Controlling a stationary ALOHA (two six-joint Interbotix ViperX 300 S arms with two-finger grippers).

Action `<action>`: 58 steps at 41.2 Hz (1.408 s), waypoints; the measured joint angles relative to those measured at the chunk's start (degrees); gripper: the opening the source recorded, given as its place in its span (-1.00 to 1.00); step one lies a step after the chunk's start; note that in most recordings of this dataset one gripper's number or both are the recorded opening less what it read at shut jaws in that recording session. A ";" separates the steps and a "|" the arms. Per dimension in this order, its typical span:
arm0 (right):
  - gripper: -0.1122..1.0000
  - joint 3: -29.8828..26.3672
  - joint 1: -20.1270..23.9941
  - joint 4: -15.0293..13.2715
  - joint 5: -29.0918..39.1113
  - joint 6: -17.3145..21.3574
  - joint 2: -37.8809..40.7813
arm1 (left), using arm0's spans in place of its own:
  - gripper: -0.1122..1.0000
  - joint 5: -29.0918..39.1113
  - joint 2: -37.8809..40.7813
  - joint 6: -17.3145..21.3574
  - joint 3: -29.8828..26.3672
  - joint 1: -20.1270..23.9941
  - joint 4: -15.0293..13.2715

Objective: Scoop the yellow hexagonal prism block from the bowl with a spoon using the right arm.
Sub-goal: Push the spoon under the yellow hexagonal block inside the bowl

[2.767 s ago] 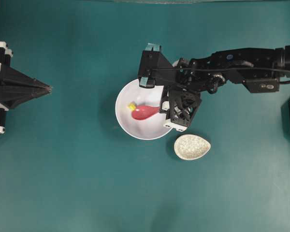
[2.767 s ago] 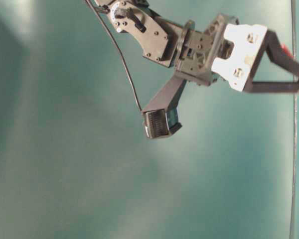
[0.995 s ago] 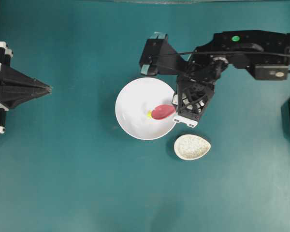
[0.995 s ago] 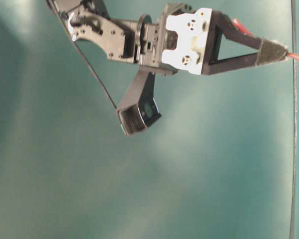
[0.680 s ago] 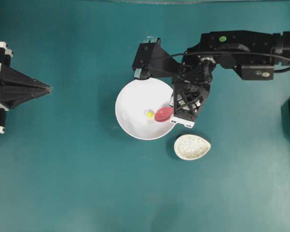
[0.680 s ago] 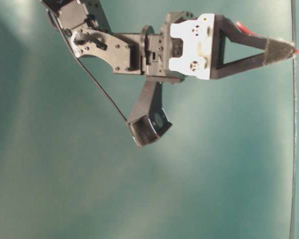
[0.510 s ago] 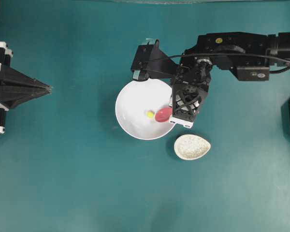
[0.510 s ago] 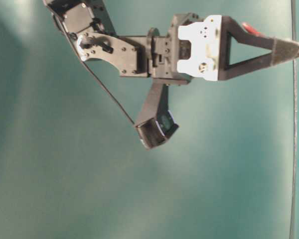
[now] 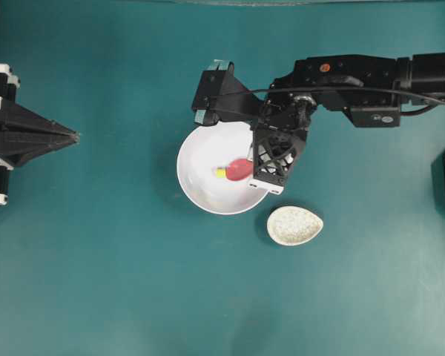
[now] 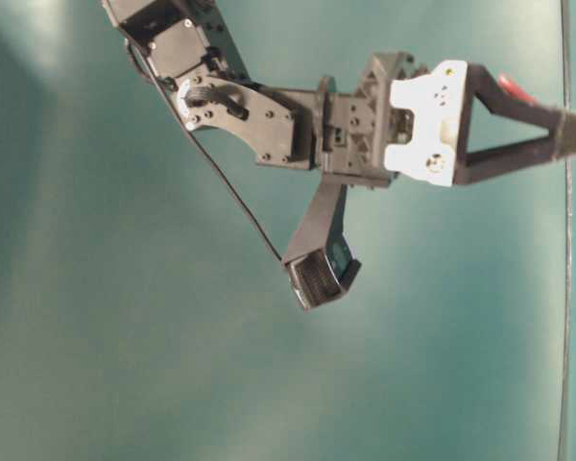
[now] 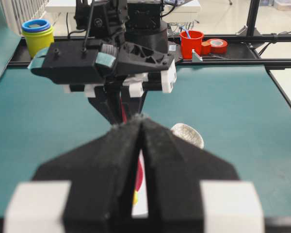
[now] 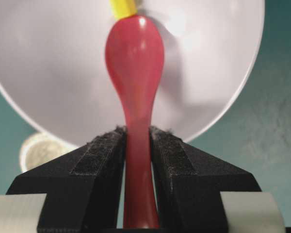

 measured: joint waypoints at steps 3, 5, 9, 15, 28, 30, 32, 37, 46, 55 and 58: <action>-0.38 0.00 0.00 -0.09 -1.05 0.00 0.18 | -0.80 0.00 0.09 0.00 0.00 0.00 0.00; -0.38 0.00 0.00 -0.09 -1.67 0.00 0.26 | -0.80 0.00 0.00 0.00 0.00 0.00 -0.09; -0.38 0.00 0.00 -0.09 -2.55 -0.26 0.35 | -0.80 0.00 0.00 0.00 0.09 0.00 -0.09; -0.38 0.00 0.26 -0.09 -3.78 -1.49 0.35 | -0.80 0.00 0.09 0.00 0.00 0.00 -0.09; -0.38 -0.79 0.79 -0.09 -6.77 -2.29 0.70 | -0.80 0.00 0.09 0.00 0.00 0.00 -0.09; -0.38 -0.79 0.88 -0.09 -7.38 -2.46 0.79 | -0.80 0.00 0.09 0.00 0.00 0.00 -0.09; -0.38 -0.79 0.88 -0.09 -8.17 -2.81 0.79 | -0.80 0.00 0.09 0.00 0.00 0.00 -0.09; -0.38 -0.79 0.97 -0.09 -9.93 -3.43 0.79 | -0.80 0.00 0.09 0.00 0.00 0.00 -0.09; -0.38 -0.88 0.97 -0.09 -12.74 -3.60 0.79 | -0.80 0.00 0.00 0.00 0.00 0.00 -0.09; -0.38 -0.88 0.97 -0.09 -13.89 -3.60 0.79 | -0.80 0.00 0.09 0.00 0.00 0.00 0.00; -0.38 -0.88 0.97 -0.09 -13.89 -3.60 0.79 | -0.80 0.00 0.09 0.00 0.00 0.00 0.00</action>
